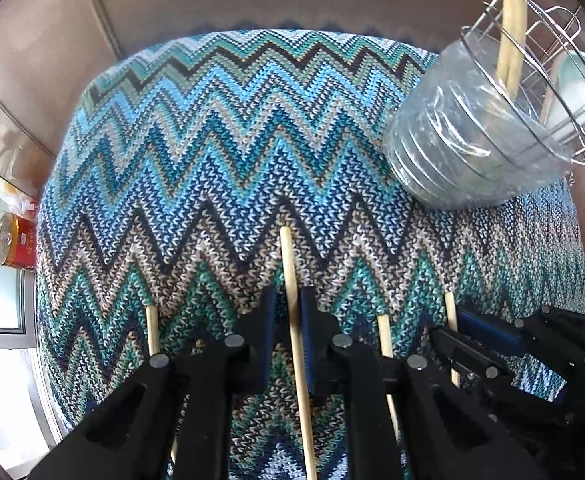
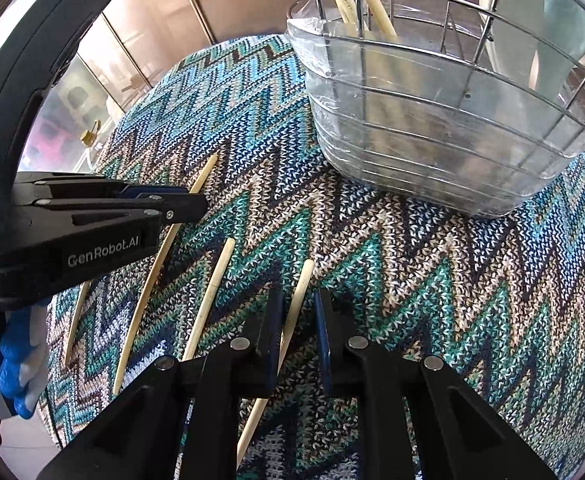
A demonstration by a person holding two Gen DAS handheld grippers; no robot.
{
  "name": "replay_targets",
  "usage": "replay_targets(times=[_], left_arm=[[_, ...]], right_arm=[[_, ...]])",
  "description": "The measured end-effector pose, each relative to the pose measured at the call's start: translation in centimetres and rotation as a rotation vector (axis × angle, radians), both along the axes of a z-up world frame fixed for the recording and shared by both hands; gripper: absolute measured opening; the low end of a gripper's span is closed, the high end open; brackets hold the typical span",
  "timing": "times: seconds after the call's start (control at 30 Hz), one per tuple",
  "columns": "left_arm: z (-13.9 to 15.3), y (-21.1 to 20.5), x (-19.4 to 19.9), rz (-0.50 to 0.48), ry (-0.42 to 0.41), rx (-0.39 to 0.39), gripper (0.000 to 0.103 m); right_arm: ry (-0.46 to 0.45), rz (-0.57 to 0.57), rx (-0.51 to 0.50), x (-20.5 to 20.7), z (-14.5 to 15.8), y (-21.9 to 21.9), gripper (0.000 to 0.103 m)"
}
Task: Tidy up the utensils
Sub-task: 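Close the left tool on a chopstick while the right tool grasps another chopstick, then lift both chopsticks over the wire holder with both tools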
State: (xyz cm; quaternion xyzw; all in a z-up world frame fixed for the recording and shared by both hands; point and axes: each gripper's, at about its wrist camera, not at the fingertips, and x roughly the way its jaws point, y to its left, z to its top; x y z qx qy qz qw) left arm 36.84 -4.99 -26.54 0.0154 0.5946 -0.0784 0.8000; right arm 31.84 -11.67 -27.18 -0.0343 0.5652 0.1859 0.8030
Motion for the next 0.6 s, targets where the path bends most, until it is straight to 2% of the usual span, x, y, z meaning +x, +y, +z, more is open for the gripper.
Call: replay_targets(times=[0.1,0.3,0.6], left_arm=[[0.1,0.2,-0.8,0.002,-0.012,-0.013,0.006],[0.6,3.3,-1.8,0.051,-0.038,-0.139,0.004],[2.2,5.4,-4.6,0.076,-0.086,-0.188,0.004]], right_arm=[[-0.006,-0.018,0.007,-0.2,0.0,-0.3,0.010],[-0.009,-0.050,0.063,-0.9,0.4,-1.8,0.005],[-0.049,-0.054,0.126,-2.6,2.1,-3.2,0.005]])
